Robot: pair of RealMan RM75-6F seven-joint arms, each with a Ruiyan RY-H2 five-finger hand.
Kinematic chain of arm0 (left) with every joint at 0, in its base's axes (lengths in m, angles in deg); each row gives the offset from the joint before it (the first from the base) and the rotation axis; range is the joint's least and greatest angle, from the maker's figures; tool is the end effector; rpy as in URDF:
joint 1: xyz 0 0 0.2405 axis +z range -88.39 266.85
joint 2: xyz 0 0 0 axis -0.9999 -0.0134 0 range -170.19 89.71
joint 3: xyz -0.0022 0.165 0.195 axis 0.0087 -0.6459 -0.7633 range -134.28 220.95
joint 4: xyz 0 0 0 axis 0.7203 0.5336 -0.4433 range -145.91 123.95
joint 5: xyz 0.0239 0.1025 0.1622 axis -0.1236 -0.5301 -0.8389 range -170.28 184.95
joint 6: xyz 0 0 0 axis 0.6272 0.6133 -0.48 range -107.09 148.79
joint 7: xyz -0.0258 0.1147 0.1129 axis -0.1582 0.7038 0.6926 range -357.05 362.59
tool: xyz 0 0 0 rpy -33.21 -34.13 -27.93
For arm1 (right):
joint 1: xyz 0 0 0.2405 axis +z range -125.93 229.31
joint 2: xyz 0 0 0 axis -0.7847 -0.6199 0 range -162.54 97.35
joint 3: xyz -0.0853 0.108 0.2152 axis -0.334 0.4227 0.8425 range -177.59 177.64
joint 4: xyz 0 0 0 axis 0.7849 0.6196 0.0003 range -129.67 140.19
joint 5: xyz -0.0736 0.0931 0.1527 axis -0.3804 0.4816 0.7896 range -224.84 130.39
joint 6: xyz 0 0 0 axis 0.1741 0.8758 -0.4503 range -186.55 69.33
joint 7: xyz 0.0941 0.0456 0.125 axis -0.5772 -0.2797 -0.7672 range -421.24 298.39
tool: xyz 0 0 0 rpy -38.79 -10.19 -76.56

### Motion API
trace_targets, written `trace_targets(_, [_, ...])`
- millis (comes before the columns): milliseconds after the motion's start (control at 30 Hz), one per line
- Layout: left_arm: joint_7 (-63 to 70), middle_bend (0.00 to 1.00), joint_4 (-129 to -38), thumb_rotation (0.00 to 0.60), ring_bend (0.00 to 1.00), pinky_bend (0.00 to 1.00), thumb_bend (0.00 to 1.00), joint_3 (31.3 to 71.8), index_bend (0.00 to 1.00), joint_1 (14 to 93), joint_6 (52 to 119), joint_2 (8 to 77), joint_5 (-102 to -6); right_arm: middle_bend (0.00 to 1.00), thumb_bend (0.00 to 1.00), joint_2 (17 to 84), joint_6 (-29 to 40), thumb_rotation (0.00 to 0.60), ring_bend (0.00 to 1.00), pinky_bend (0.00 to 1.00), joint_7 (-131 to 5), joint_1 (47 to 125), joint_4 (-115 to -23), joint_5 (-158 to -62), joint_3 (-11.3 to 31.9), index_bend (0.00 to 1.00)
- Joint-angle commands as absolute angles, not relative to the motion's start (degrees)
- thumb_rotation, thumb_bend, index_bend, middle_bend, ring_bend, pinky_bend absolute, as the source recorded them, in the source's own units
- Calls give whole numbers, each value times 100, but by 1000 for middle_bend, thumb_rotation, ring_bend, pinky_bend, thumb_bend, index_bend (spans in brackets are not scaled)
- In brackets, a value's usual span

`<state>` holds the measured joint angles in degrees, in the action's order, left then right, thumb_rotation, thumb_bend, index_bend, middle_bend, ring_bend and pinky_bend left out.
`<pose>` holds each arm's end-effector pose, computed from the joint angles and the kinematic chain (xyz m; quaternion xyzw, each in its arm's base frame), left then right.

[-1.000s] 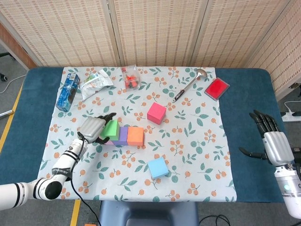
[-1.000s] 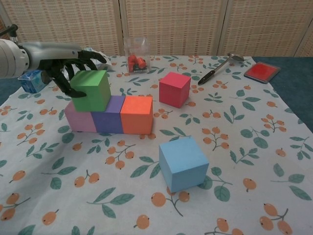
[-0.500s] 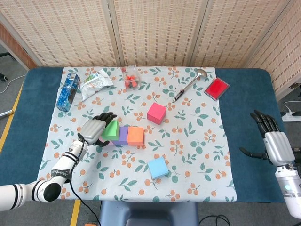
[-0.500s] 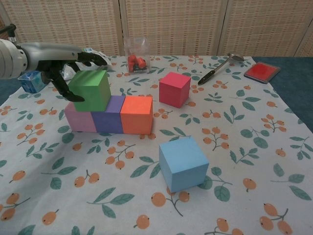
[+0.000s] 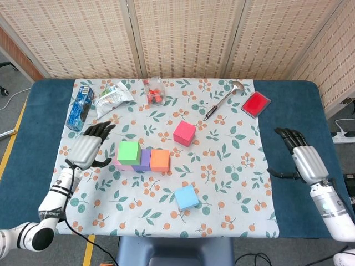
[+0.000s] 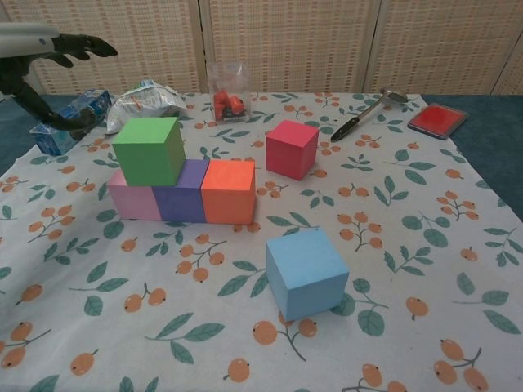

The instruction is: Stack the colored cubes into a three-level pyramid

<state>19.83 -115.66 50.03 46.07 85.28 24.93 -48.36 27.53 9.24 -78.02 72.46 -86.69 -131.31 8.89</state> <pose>-0.1531 0.3531 0.1174 -0.6908 -0.3864 -0.3809 0.4779 -0.2528 -0.2966 0.1726 0.6261 -0.4345 0.4542 0.4614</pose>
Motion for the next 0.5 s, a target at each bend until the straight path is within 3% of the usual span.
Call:
trace_targets(33, [1897,50,-11570,600,14,129,258,4927,45,4781,8685,2407,-5014,104,19,2851,712,497,0,0,-7790,7429,-8604,-13077,964,6])
trace_targets(233, [1552,102,-11412,600,49,147,256,4617,121,5371,9114,2286,-5659,128,19,3509,-546,503,0,0,-7464,8406,-8347,-12451,1296,36])
trace_targets(500, [1190,113,-10979,600,54,146,256,4452,114,5806,9353,2424,-6264,138,19,4294,-1300,504,0,0,-6609,9209,-7961,-11362,1583,63])
